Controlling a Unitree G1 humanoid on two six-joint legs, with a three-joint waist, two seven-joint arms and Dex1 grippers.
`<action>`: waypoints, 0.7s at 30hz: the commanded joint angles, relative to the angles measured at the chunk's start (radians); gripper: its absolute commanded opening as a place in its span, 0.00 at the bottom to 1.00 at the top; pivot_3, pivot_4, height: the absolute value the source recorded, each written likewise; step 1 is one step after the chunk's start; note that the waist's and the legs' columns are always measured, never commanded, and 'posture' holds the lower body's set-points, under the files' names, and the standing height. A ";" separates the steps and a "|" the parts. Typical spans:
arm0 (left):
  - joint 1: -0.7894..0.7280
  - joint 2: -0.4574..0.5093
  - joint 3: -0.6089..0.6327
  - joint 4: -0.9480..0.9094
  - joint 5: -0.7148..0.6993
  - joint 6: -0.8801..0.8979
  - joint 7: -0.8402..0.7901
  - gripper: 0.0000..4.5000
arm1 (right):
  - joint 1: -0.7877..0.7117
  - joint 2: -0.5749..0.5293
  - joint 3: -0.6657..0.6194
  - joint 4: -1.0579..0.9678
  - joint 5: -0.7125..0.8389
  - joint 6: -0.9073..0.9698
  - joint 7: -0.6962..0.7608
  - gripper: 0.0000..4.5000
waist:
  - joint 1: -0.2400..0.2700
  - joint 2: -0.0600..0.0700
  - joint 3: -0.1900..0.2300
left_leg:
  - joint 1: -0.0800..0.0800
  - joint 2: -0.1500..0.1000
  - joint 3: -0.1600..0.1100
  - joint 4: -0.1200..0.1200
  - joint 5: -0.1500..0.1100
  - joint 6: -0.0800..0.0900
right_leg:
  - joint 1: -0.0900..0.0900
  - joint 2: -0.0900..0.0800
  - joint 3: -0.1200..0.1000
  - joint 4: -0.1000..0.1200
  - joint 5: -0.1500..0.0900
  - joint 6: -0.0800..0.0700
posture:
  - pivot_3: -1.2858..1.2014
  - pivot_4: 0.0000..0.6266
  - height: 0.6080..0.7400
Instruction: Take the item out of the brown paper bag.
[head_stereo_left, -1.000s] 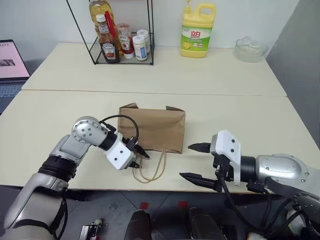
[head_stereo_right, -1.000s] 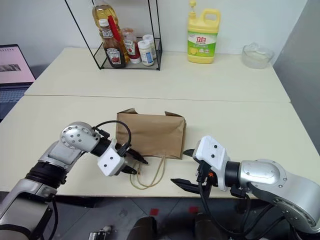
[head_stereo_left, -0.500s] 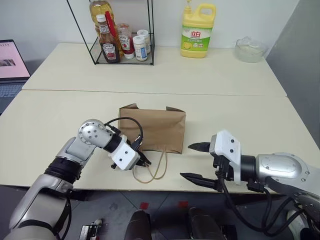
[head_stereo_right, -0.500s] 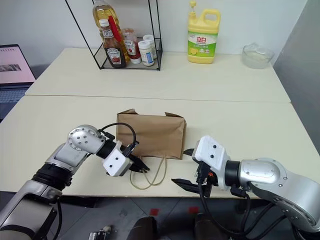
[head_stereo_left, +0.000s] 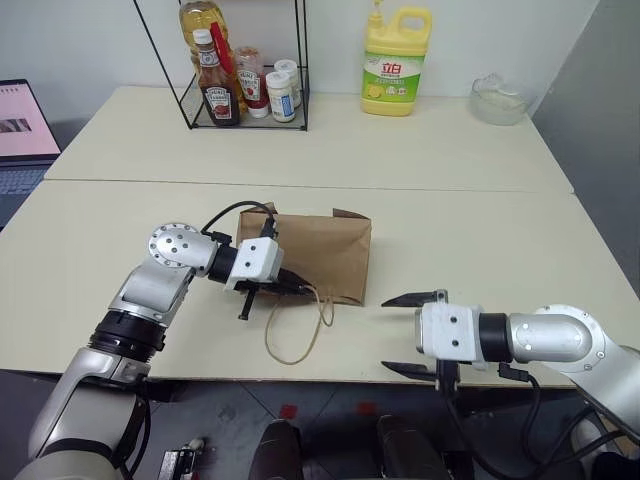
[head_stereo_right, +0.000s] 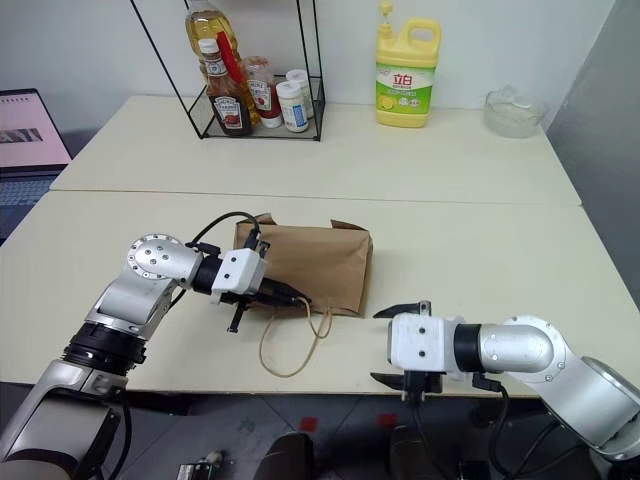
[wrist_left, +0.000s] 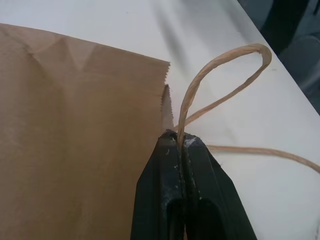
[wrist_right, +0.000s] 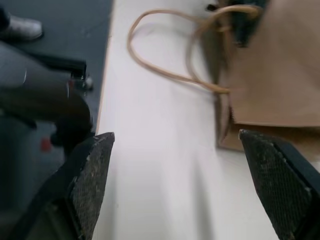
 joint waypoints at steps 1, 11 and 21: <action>-0.027 -0.014 0.059 -0.028 -0.032 0.059 0.039 0.00 | -0.016 0.048 0.038 0.087 -0.157 -0.297 0.026 0.93 | 0.000 0.000 0.000 | 0.000 0.000 0.000 0.000 0.000 0.000 | 0.000 0.000 0.000 0.000 0.000 0.000 | 0.52 0.24 1.00; -0.043 -0.047 0.081 0.009 -0.011 0.052 0.040 0.00 | -0.158 0.294 0.142 0.345 -0.442 -0.592 0.000 0.93 | 0.001 0.000 0.000 | 0.002 0.000 -0.001 0.001 0.001 -0.002 | 0.003 0.000 -0.001 0.001 0.000 0.000 | 0.52 0.24 1.00; -0.056 -0.053 0.078 0.027 -0.003 0.032 0.038 0.00 | -0.297 0.467 0.207 0.606 -0.616 -0.746 -0.063 0.93 | 0.000 0.000 0.000 | 0.002 0.000 -0.003 0.002 0.001 -0.002 | 0.004 0.000 -0.003 0.001 0.000 0.000 | 0.52 0.24 1.00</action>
